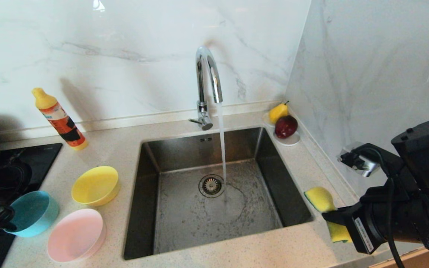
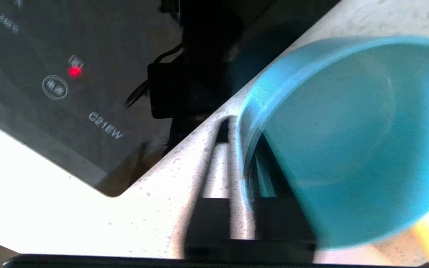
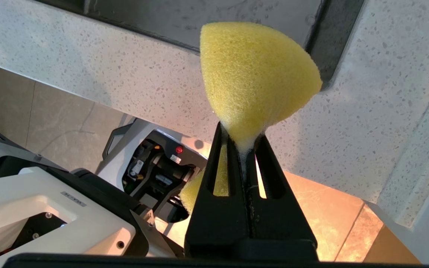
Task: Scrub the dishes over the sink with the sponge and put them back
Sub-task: Pick up a bowl and the sponge
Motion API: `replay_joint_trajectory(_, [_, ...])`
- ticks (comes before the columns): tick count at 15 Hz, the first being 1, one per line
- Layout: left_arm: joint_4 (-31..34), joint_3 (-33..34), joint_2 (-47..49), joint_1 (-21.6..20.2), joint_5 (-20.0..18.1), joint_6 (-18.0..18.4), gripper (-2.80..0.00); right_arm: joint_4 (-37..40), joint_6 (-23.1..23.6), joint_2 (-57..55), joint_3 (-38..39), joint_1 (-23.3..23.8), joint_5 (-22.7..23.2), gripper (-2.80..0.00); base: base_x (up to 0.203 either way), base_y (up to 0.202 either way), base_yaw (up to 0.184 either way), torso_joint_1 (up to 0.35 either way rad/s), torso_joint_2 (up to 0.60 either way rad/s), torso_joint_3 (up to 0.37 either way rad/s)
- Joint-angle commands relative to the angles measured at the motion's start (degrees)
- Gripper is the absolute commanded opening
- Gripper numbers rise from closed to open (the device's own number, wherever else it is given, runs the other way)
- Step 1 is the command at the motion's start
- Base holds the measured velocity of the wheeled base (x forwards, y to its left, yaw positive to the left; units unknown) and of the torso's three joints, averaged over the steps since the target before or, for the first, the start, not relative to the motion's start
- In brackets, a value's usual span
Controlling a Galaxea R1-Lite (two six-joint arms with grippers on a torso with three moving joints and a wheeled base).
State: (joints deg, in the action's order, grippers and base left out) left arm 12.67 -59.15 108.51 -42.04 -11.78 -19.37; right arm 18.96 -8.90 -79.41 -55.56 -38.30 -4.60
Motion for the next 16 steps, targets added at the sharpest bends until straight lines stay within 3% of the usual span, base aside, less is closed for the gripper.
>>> replay_joint_trajectory(1, [0.2, -0.3, -0.3, 0.1, -0.1, -1.4, 0.0, 0.1, 0.0, 0.4, -0.1, 0.0, -0.1, -2.8, 0.0, 0.0, 0.0, 0.0, 0.0, 0.0])
replay_joint_trajectory(11, [-2.6, 3.6, -0.9, 4.4, -0.4, -5.9, 0.0, 0.0, -0.1, 0.9, 0.5, 0.0, 0.2, -2.8, 0.0, 0.0, 0.0, 0.0, 0.0, 0.0])
replay_joint_trajectory(12, [-3.8, 4.5, -0.8, 4.5, -0.3, -5.9, -2.8, 0.0, -0.1, 1.2, 0.4, 0.0, 0.3, -2.8, 0.0, 0.0, 0.0, 0.0, 0.0, 0.0])
replay_joint_trajectory(16, [-4.7, 5.0, -0.2, 4.6, -0.2, -5.9, -2.8, 0.0, -0.1, 1.6, 0.4, 0.1, 0.2, -2.8, 0.0, 0.0, 0.0, 0.0, 0.0, 0.0])
